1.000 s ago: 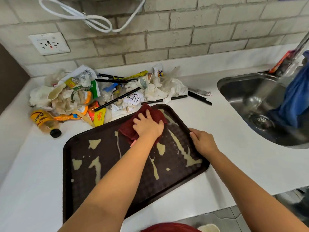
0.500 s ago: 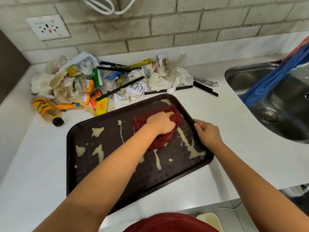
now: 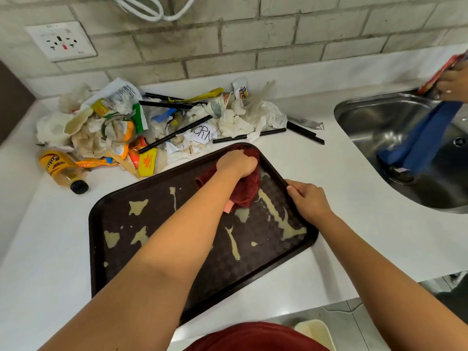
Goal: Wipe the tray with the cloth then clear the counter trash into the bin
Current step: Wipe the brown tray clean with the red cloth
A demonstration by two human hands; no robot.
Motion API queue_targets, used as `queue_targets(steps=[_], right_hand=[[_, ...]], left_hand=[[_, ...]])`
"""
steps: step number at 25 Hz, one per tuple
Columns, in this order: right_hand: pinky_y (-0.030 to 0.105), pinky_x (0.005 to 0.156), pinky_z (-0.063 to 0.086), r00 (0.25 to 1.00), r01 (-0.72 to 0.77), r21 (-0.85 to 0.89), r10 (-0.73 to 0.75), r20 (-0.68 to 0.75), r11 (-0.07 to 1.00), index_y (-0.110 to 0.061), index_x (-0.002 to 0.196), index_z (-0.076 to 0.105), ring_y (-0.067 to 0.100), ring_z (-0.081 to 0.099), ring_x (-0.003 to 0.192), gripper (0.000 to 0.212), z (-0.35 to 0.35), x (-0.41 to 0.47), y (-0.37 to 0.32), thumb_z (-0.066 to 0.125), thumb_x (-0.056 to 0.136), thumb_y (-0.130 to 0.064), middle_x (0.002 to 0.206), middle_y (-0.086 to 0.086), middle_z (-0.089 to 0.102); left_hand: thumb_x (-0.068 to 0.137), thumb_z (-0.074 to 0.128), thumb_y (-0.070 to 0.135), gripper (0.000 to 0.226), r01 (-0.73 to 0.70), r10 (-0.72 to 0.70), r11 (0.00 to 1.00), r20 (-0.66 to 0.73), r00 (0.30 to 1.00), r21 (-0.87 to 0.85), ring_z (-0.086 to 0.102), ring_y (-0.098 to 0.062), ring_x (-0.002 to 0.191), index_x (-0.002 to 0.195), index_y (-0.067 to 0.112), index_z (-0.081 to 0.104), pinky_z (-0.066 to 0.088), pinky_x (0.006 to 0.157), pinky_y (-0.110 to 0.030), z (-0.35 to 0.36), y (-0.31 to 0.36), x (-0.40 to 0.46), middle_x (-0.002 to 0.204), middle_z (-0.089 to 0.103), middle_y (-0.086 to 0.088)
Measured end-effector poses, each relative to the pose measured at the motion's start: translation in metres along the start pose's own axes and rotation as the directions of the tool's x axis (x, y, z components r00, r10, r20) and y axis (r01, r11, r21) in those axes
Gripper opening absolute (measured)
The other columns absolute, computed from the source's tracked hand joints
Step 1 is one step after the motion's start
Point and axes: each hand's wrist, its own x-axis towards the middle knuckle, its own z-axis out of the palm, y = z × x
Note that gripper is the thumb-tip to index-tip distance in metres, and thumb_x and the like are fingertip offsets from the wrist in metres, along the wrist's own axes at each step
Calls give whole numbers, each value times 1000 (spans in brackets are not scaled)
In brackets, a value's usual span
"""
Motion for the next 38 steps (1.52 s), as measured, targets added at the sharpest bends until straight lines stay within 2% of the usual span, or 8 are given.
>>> queue_targets(steps=[7, 10, 14, 19, 24, 31, 35, 38], right_hand=[[43, 105, 37, 999, -5, -1, 5, -35, 1000, -29, 119, 62, 27, 60, 101, 33, 2, 0, 1, 36, 98, -32, 109, 3, 69], [43, 104, 39, 1000, -9, 9, 9, -23, 1000, -31, 120, 61, 28, 58, 104, 33, 3, 0, 2, 36, 98, -34, 109, 2, 69], [43, 103, 40, 1000, -11, 11, 11, 0, 1000, -31, 123, 59, 29, 56, 108, 34, 3, 2, 5, 37, 98, -35, 111, 2, 68], [44, 101, 41, 1000, 1, 29, -1, -7, 1000, -32, 120, 61, 29, 58, 103, 32, 3, 4, 9, 39, 98, -33, 107, 4, 70], [45, 102, 39, 999, 21, 44, -19, -40, 999, -33, 116, 63, 29, 61, 98, 31, 5, 6, 9, 39, 97, -28, 103, 5, 71], [44, 105, 37, 998, -16, 89, 21, -55, 996, -30, 114, 66, 29, 59, 105, 31, 5, 6, 11, 40, 96, -28, 110, 5, 69], [41, 106, 34, 998, -2, 88, 7, -58, 996, -35, 112, 66, 25, 60, 102, 31, 6, 4, 5, 40, 96, -26, 104, 2, 71], [41, 107, 33, 998, -1, 58, 5, -56, 998, -36, 114, 64, 25, 60, 101, 32, 6, 4, 2, 39, 97, -28, 104, 2, 71]], left_hand=[[78, 40, 37, 58, -236, 205, 963, 214, 955, 127, 39, -27, 131, 136, 44, 37, 34, 102, -37, 8, -9, -32, 146, 40, 1], [79, 37, 42, 59, -47, 24, 968, 96, 995, 245, 42, -27, 130, 137, 47, 31, 36, 99, -39, 3, -31, -35, 146, 40, 1], [85, 39, 38, 58, 196, -190, 964, -55, 980, 177, 42, -27, 130, 142, 31, 33, 37, 101, -36, -16, -40, -18, 145, 41, -4], [82, 44, 33, 62, 14, -19, 997, 68, 998, 75, 37, -25, 133, 143, 28, 33, 33, 105, -36, -16, -16, -1, 148, 36, -2], [78, 47, 28, 68, -143, 99, 970, 219, 971, 195, 33, -28, 134, 143, 39, 27, 33, 103, -36, -14, 3, -3, 152, 29, -4], [72, 49, 25, 70, -394, 294, 882, 354, 888, 257, 42, -24, 127, 133, 55, 33, 41, 85, -32, 10, -5, -46, 144, 42, 2], [70, 52, 17, 65, -313, 266, 942, 296, 917, 122, 50, -24, 115, 126, 50, 48, 45, 92, -33, -1, -33, -47, 136, 52, 0], [75, 45, 21, 61, -163, 152, 976, 85, 985, 146, 47, -26, 123, 131, 46, 45, 43, 96, -34, -12, -55, -30, 140, 48, -1]])
